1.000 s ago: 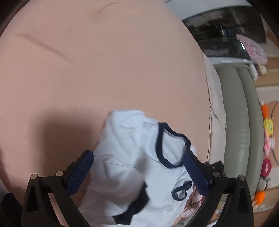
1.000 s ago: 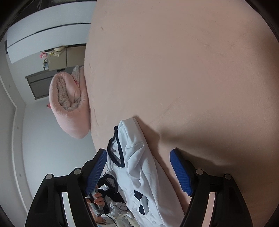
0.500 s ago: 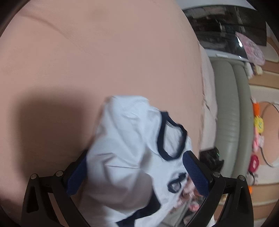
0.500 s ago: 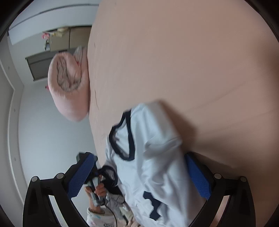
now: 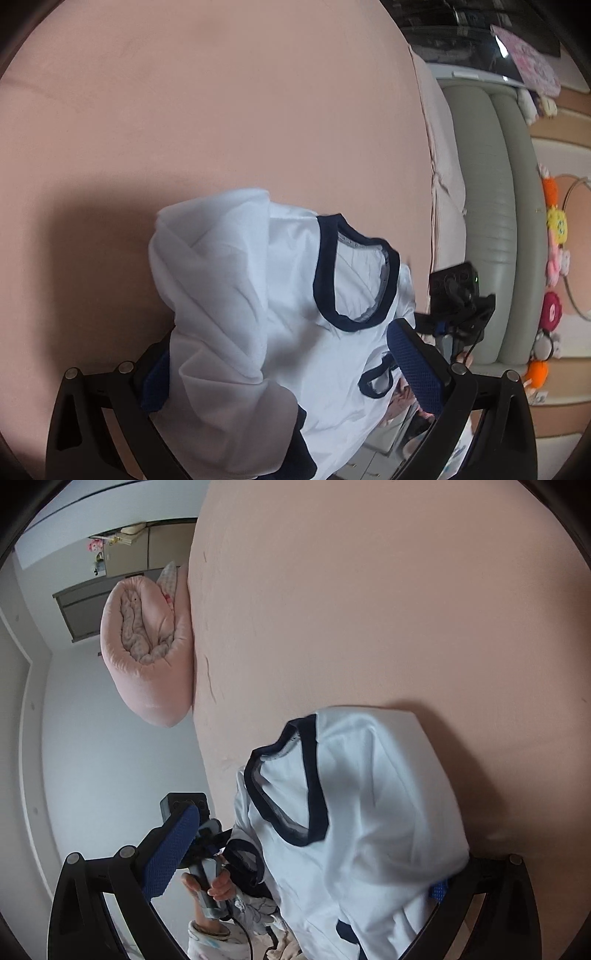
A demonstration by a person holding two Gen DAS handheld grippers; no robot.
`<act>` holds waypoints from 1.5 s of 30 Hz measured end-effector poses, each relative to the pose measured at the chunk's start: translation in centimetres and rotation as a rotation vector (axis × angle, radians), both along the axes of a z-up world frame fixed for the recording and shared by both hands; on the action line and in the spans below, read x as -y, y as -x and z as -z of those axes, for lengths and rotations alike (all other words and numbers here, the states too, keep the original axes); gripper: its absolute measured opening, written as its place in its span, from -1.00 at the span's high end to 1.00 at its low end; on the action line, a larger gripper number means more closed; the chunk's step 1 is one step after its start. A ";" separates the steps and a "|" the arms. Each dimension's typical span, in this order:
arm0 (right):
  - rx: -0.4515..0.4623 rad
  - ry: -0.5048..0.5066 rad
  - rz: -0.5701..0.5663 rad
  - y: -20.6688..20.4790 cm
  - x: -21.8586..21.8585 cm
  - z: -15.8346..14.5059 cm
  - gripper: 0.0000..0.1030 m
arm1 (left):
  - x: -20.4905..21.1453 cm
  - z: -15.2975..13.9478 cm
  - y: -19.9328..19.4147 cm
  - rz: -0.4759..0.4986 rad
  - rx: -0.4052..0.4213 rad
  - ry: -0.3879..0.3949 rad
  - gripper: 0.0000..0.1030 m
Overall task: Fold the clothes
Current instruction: 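Smooth the folded white shirt with both open grippers, then grasp the shirt's navy-trimmed edge with the right gripper while the left gripper grasps the other edge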
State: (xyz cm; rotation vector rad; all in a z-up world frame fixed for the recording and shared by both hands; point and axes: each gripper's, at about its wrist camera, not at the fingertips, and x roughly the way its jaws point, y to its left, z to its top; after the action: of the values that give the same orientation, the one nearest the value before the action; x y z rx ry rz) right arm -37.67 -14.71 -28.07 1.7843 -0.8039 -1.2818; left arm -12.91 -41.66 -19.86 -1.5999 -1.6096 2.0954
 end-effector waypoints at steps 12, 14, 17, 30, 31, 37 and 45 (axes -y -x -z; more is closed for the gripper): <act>-0.037 0.003 -0.009 -0.4 -0.6 -0.3 -0.76 | -0.6 1.1 -0.3 -0.132 -0.102 -0.110 -1.00; -0.049 -0.018 -0.006 -0.5 -1.0 -0.2 -0.37 | 0.0 1.6 -1.3 -0.185 -0.130 -0.165 -1.00; -0.001 -0.046 0.032 -0.6 -2.7 1.4 0.39 | 0.3 1.7 -2.0 -0.223 -0.149 -0.181 -1.00; 0.053 0.025 0.144 -1.3 -5.1 3.8 1.00 | -1.8 0.6 -1.6 -0.237 -0.141 -0.025 -1.00; 0.041 0.019 0.142 -1.4 -5.1 3.7 1.00 | -1.9 0.5 -1.6 -0.229 -0.145 -0.005 -1.00; 0.032 0.017 0.135 -1.2 -4.9 3.7 1.00 | -3.4 -0.3 -1.1 -0.233 -0.113 0.139 -0.86; 0.007 0.029 0.128 -1.3 -4.8 3.8 1.00 | -1.3 1.9 -3.8 -0.413 -0.013 0.121 0.74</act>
State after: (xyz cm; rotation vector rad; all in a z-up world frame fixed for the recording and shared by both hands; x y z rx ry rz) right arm -36.32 -9.92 -31.88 1.7390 -0.9494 -1.3398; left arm -9.09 -40.34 -21.73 -1.3703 -1.9854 2.4304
